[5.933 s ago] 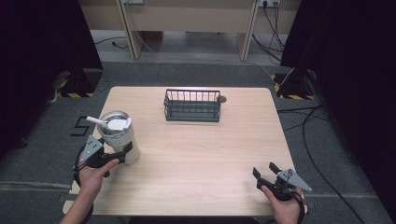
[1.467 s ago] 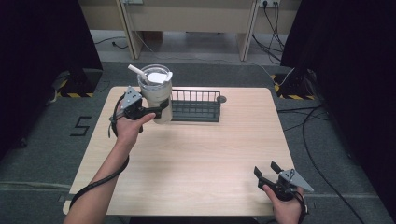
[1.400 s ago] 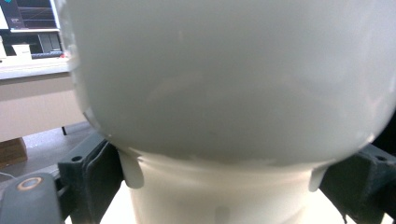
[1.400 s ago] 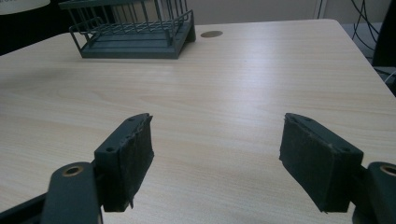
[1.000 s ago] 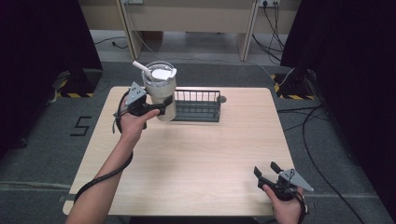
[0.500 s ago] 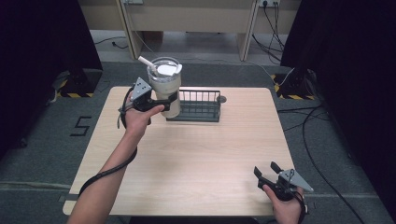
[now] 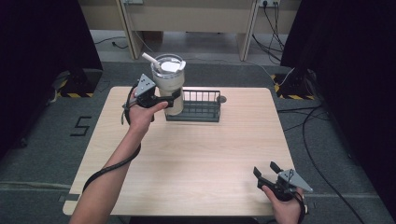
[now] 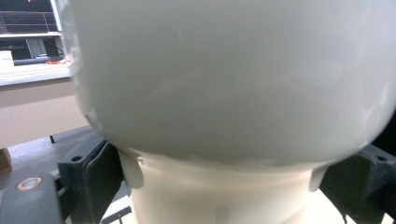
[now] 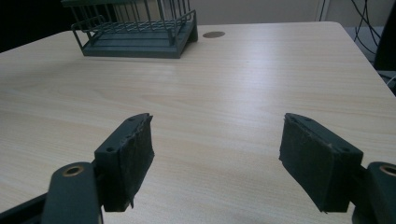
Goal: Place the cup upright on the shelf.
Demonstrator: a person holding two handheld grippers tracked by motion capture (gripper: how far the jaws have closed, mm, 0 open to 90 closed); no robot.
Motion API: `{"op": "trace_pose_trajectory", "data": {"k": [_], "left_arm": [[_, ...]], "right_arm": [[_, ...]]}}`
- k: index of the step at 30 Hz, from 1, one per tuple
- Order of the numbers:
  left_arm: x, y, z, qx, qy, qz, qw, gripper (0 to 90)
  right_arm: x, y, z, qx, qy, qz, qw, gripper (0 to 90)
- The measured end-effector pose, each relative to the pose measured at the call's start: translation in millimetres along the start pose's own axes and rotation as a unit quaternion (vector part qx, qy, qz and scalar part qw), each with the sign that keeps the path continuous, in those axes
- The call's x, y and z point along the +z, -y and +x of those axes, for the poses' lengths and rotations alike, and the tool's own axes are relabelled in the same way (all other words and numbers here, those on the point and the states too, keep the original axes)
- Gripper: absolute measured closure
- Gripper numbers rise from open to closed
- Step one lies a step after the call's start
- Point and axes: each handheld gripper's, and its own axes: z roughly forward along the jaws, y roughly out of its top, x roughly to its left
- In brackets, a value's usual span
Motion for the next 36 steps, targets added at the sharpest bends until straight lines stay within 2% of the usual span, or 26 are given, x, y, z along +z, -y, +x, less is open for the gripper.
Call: {"op": "trace_pose_trajectory", "data": {"k": [14,36], "left_arm": [[13.9,-2.9,0.1,-0.002,0.001,0.002,1.0000,10.0],[45.2,-6.5,-3.3,-0.006,0.005,0.007,0.9999,10.0]], "right_arm": [[-0.3,0.2,0.8,0.000,0.000,-0.001,1.0000,25.8],[-0.3,0.2,-0.6,0.003,-0.003,-0.002,1.0000,25.8]]}}
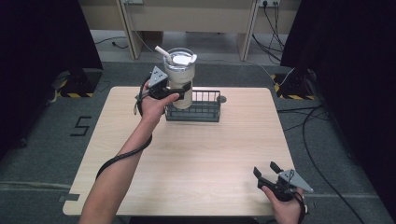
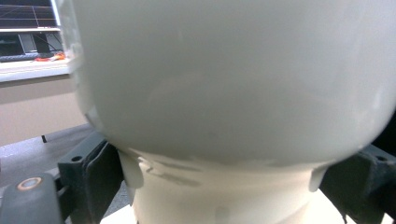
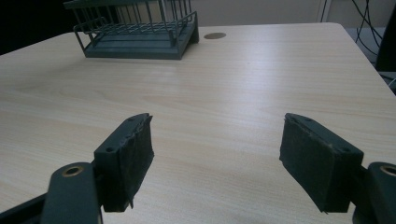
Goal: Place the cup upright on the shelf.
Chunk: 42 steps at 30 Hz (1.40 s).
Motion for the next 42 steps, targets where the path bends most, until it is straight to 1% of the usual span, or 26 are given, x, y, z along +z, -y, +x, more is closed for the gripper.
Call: {"op": "trace_pose_trajectory", "data": {"k": [4,9,16,18,20,22,28,32,34,41,42], "left_arm": [[5.3,-0.9,0.4,-0.002,-0.001,0.000,1.0000,10.0],[11.8,-1.3,0.8,0.000,-0.001,0.000,1.0000,10.1],[22.7,-1.3,2.5,-0.006,-0.006,0.002,1.0000,10.1],[25.4,-1.9,2.8,-0.002,-0.008,0.004,1.0000,10.0],[27.7,-2.6,3.2,0.004,-0.010,0.007,0.9999,10.1],[30.5,-2.8,4.1,0.005,-0.012,0.009,0.9999,10.0],[37.7,-1.5,6.3,0.000,-0.017,0.013,0.9998,10.1],[41.7,0.8,9.2,-0.009,-0.023,0.014,0.9996,10.0],[43.5,1.9,10.9,-0.010,-0.026,0.016,0.9995,10.0],[49.6,5.8,14.0,-0.014,-0.026,0.019,0.9994,10.0],[50.6,6.9,13.9,-0.015,-0.025,0.020,0.9994,10.0]], "right_arm": [[0.0,0.0,-0.2,0.001,0.000,-0.001,1.0000,25.7],[0.0,0.1,-0.4,0.005,-0.001,-0.002,1.0000,25.7],[-0.4,0.1,-1.4,0.004,-0.001,-0.002,1.0000,25.6],[-0.3,0.1,-1.9,0.002,-0.001,-0.003,1.0000,25.6],[-0.2,0.1,-2.0,0.007,-0.003,-0.001,1.0000,25.5],[-0.3,0.2,-2.1,0.010,-0.004,0.000,0.9999,25.5],[-0.4,0.2,-2.4,0.010,-0.005,-0.002,0.9999,25.4],[-0.5,0.3,-2.5,0.010,-0.005,-0.002,0.9999,25.4],[-0.4,0.2,-2.7,0.010,-0.006,-0.003,0.9999,25.4],[-0.1,0.1,-2.9,0.011,-0.006,-0.002,0.9999,25.4],[-0.2,0.1,-2.6,0.014,-0.007,-0.001,0.9999,25.4]]}}
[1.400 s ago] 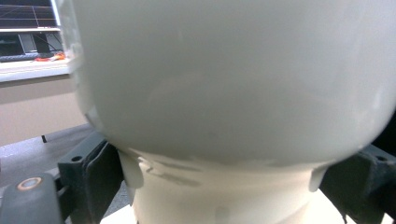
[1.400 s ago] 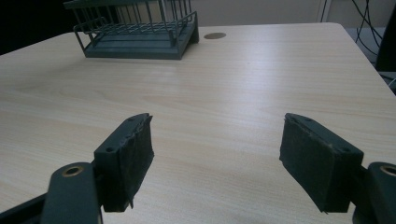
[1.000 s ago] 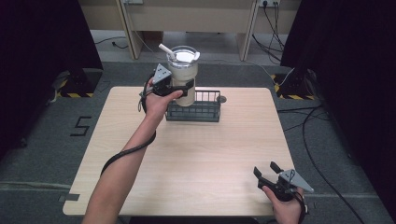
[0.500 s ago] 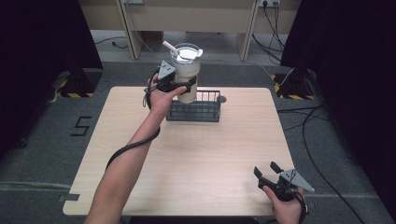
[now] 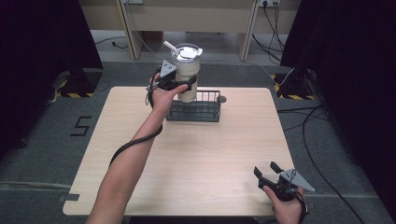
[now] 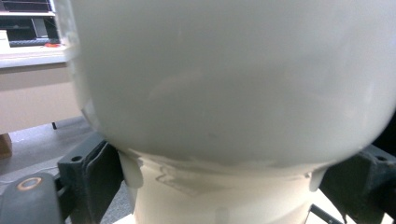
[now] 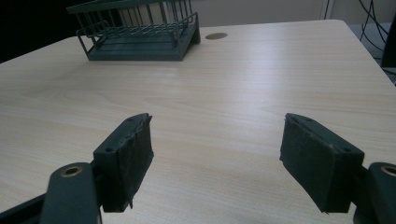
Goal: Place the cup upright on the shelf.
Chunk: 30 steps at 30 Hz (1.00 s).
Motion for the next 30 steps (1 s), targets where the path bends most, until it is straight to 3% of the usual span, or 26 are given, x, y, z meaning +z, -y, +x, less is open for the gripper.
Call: {"op": "trace_pose_trajectory", "data": {"k": [18,30], "left_arm": [[15.3,14.2,-3.9,-0.006,0.002,0.014,0.9999,10.0],[21.6,31.0,1.2,-0.019,-0.003,0.030,0.9994,10.0]], "right_arm": [[-0.1,-0.1,-1.1,-0.002,-0.001,-0.001,1.0000,25.2],[0.1,-0.2,-1.3,0.000,-0.005,0.001,1.0000,25.2]]}}
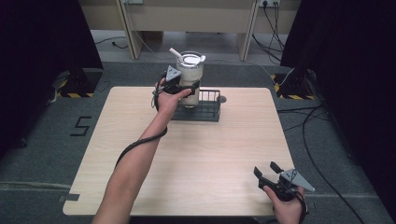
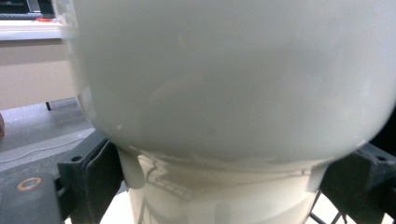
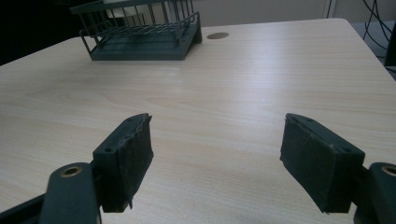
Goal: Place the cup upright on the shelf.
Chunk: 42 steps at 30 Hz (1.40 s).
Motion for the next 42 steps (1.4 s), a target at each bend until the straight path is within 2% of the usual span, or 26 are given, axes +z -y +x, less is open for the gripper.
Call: {"op": "trace_pose_trajectory", "data": {"k": [14,27,34,38,42], "left_arm": [[3.4,15.9,1.4,-0.002,-0.002,0.017,0.9999,9.9],[-2.1,22.9,1.1,-0.004,0.004,0.003,1.0000,9.3],[-3.2,26.2,-0.7,0.009,0.011,-0.004,0.9999,8.9],[-4.7,29.0,0.2,0.007,0.012,-0.009,0.9999,8.8],[-8.1,31.5,1.4,0.013,0.017,-0.004,0.9998,9.0]], "right_arm": [[0.1,-0.1,0.1,0.001,-0.001,0.002,1.0000,25.2],[0.2,-0.1,0.5,-0.001,-0.001,0.002,1.0000,25.0],[0.2,-0.1,0.4,0.000,-0.002,0.003,1.0000,24.8],[0.3,-0.2,0.5,0.001,-0.002,0.004,1.0000,24.8],[0.3,-0.2,0.5,0.001,-0.003,0.004,1.0000,24.7]]}}
